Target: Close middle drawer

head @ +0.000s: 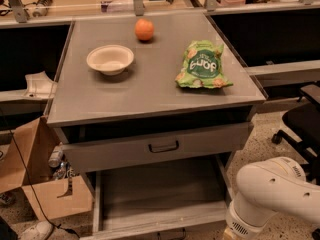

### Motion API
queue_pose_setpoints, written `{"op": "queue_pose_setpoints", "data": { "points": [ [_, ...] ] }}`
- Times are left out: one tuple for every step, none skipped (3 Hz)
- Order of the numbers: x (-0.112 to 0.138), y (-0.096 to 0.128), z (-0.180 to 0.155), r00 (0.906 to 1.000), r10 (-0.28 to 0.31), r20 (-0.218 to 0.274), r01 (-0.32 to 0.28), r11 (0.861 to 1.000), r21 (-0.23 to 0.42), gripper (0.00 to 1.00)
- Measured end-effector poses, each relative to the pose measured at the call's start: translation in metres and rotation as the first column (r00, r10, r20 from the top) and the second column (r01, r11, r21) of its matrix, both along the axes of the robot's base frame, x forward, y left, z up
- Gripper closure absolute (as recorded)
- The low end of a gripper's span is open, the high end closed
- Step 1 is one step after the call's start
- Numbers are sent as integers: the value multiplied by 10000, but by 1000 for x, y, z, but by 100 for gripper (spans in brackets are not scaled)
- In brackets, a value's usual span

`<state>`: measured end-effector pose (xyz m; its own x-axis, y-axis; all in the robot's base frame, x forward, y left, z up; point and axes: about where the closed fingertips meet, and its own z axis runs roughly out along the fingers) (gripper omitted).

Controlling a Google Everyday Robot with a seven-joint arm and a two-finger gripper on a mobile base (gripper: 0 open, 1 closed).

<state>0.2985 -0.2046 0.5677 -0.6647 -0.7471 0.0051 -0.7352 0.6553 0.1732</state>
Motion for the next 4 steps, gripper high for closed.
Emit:
{"op": "queue_pose_setpoints", "data": {
  "points": [
    [0,0,1,9999,-162,-27,162,9999,-5,100],
    [-8,3,-27,9970,-710,-310,729,9950,686,100],
    [-5,5,-63,9880,-1471,-471,1521,9796,1314,100],
    [3,10,-88,9766,-2075,-557,2141,9625,1665,100]
  ]
}}
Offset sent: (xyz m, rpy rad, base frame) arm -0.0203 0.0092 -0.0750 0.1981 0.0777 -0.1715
